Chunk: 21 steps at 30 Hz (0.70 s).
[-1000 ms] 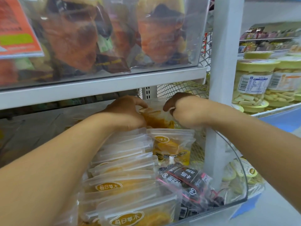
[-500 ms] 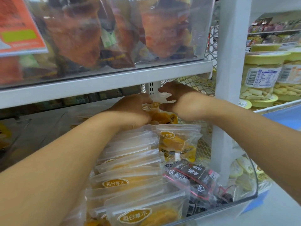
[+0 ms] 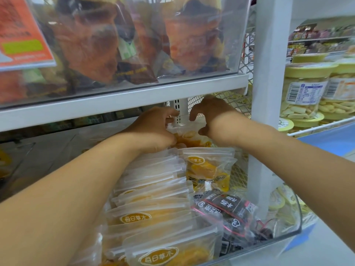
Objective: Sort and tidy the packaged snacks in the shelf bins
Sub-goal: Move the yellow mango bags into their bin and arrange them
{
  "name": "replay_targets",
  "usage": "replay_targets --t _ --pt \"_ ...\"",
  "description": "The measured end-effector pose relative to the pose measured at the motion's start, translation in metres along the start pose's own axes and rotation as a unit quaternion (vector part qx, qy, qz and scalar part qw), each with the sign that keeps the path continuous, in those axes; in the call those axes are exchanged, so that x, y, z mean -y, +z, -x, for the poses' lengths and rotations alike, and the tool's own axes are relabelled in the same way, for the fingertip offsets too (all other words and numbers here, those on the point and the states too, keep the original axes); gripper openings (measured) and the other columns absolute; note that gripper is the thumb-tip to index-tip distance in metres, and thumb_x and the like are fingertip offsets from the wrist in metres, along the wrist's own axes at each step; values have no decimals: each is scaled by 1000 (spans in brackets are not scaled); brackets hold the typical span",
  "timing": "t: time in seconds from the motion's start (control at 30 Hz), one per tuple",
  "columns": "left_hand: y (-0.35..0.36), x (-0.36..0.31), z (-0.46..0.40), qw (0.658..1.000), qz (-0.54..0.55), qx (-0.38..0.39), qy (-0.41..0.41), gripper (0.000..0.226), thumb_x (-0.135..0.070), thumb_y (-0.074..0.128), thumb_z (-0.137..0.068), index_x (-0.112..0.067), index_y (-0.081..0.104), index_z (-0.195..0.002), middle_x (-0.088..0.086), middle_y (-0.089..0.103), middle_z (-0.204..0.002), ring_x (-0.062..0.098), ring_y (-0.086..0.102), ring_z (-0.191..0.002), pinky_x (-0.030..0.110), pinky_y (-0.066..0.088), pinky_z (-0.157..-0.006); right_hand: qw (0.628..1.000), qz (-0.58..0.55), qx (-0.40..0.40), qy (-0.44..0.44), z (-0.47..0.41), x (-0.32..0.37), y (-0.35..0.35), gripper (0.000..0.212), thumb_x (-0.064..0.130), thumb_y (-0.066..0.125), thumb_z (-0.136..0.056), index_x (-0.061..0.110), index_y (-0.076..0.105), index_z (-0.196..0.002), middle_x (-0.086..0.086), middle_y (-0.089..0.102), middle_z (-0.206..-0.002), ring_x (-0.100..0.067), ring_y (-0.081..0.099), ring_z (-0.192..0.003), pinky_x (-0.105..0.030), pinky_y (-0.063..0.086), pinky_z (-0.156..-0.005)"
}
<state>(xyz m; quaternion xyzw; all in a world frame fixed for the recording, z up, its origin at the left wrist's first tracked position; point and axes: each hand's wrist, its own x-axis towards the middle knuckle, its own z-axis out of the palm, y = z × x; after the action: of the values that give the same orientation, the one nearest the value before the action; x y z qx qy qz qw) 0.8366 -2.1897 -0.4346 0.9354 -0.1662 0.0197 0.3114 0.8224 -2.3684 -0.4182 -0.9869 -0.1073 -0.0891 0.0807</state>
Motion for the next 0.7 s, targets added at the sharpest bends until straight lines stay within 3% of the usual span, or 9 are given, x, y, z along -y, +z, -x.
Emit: replay_targets --t 0.07,0.13,0.2,0.23,0.37,0.47,0.57,0.63,0.7 --pt "0 -2 -4 999 -16 -30 -7 61 -1 73 -82 -24 56 -135 -4 56 -138 14 57 -123 34 51 -101 1000 -17 -8 1 0 0 2 41 18 74 -89 25 56 -125 -5 54 -129 -29 57 -113 -39 49 -95" --pt "-3 -5 -8 997 -57 -55 0 30 -3 71 -86 -26 68 -105 -6 65 -117 12 63 -105 21 50 -88 1000 -29 2 8 -3 0 3 45 18 75 -88 25 54 -127 -3 58 -118 -29 60 -105 -36 51 -84" --pt "-6 -10 -9 994 -98 -44 8 24 -5 70 -88 -29 70 -84 -9 68 -99 9 62 -94 15 43 -77 1000 -5 16 14 -6 1 2 29 18 76 -87 21 65 -113 -1 62 -110 -28 62 -98 -31 49 -75" --pt "-8 -11 -11 993 -112 -39 16 24 -6 70 -90 -28 71 -82 -9 68 -97 10 62 -94 17 43 -79 1000 8 10 18 -7 1 1 17 18 76 -86 20 70 -103 -1 65 -107 -27 63 -95 -30 49 -75" --pt "-5 -14 -17 997 -52 -47 15 8 -16 73 -90 -24 73 -87 -8 67 -93 9 61 -89 19 45 -80 997 61 -43 18 -3 4 -4 10 24 74 -89 19 70 -97 -5 63 -96 -31 62 -94 -36 54 -83" --pt "1 -11 -22 995 88 -42 -26 9 -13 77 -86 -20 72 -83 -3 71 -82 13 69 -75 26 58 -79 996 49 -69 10 -1 2 -7 22 27 76 -87 20 67 -106 -6 64 -110 -29 60 -102 -36 51 -87" --pt "2 -11 -24 987 150 -12 -60 11 -7 74 -87 -14 69 -81 6 72 -86 17 70 -73 29 61 -79 998 58 -24 12 -7 -1 -2 44 33 77 -86 18 59 -123 -9 58 -125 -32 57 -116 -37 48 -93" --pt "-1 -14 -25 984 164 8 -69 4 -9 67 -93 -7 69 -90 10 70 -87 19 70 -76 25 61 -78 998 61 -13 20 -12 -2 2 39 38 74 -88 12 60 -114 -11 60 -121 -33 59 -112 -36 48 -89" --pt "-3 -15 -24 985 159 11 -67 22 -24 61 -99 -5 67 -108 10 69 -87 22 72 -83 31 60 -84 999 42 -25 20 -16 -2 5 39 41 75 -87 12 60 -107 -12 63 -116 -32 61 -108 -36 49 -86"
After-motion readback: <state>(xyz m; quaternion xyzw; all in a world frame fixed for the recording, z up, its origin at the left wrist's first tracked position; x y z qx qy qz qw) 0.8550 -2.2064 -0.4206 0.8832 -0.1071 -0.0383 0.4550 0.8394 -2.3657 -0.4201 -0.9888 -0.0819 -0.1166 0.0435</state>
